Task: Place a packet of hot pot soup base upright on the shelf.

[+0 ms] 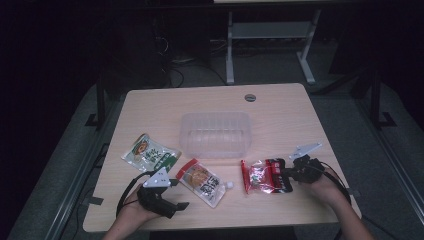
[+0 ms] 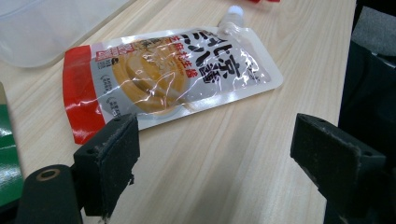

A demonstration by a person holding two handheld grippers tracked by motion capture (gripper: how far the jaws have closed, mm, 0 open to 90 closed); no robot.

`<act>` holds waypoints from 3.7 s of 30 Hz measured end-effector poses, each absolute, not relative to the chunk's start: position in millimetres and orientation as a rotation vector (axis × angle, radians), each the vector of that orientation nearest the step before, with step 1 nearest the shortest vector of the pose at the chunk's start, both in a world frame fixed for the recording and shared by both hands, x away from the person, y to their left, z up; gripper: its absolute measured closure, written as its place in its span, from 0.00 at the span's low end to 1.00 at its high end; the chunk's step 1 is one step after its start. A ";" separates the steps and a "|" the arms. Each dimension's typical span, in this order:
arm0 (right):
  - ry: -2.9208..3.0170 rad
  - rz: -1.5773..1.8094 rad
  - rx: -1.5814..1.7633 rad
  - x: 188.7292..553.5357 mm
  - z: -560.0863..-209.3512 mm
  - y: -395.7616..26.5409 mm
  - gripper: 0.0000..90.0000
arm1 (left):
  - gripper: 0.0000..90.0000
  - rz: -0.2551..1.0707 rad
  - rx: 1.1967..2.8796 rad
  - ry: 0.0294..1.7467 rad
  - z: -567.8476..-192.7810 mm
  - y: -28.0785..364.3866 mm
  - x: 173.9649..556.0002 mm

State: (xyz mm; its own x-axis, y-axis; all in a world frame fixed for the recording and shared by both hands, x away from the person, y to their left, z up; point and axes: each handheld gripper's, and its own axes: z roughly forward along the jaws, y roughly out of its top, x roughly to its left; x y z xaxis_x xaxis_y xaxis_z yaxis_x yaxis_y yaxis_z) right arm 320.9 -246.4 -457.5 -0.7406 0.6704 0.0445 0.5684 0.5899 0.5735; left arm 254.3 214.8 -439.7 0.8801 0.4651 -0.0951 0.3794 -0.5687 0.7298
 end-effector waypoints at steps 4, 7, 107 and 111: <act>2.653 0.862 1.013 323.0 -457.5 -239.6 1.00 | 0.17 0.150 2.235 0.615 -438.5 212.6 252.1; 2.665 0.862 0.987 325.4 -457.3 -234.0 1.00 | 0.17 0.155 2.233 0.611 -438.1 210.8 251.6; 2.574 1.278 1.277 321.2 -454.5 -243.0 0.27 | 1.00 0.016 2.423 0.351 -461.2 52.7 347.7; 2.614 1.319 1.280 321.4 -458.2 -239.6 0.29 | 1.00 0.017 2.422 0.355 -461.2 52.5 347.5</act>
